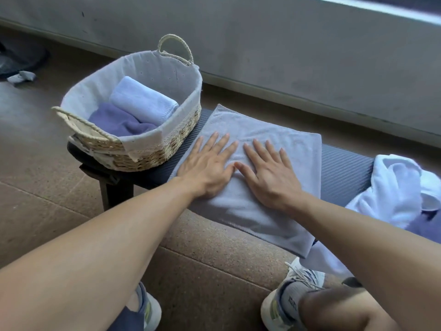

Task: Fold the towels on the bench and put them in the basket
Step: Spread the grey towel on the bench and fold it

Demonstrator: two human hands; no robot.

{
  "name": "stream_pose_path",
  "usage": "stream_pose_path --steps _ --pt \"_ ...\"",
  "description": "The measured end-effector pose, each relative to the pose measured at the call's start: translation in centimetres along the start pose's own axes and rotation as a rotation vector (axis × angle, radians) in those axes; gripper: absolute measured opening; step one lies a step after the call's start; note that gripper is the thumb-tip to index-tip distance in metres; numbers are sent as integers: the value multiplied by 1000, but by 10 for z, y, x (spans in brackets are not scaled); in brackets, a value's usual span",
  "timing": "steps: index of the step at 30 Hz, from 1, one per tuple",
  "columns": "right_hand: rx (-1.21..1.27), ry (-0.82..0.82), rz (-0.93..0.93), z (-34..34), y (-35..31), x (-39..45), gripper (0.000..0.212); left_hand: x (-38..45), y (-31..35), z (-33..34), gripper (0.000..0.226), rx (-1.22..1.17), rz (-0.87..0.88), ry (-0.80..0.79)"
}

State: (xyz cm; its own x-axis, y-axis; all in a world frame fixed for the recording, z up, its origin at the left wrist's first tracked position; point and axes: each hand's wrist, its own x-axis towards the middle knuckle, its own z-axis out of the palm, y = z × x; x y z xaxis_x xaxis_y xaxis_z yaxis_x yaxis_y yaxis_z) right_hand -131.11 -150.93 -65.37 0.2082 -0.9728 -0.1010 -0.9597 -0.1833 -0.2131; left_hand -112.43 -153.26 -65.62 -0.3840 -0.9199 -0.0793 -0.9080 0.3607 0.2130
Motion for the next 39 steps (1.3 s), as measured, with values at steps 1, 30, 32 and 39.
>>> stream_pose_path --steps 1,30,32,39 --pt "0 -7 -1 -2 2 4 75 3 0 -1 63 -5 -4 1" --pt "-34 -118 -273 -50 -42 -64 23 -108 0 -15 66 -69 157 -46" --pt "-65 -117 -276 -48 -42 -67 21 -122 12 1 72 19 115 -43" --pt "-97 -106 -257 -50 -42 -71 15 -114 -2 3 49 -5 202 183"
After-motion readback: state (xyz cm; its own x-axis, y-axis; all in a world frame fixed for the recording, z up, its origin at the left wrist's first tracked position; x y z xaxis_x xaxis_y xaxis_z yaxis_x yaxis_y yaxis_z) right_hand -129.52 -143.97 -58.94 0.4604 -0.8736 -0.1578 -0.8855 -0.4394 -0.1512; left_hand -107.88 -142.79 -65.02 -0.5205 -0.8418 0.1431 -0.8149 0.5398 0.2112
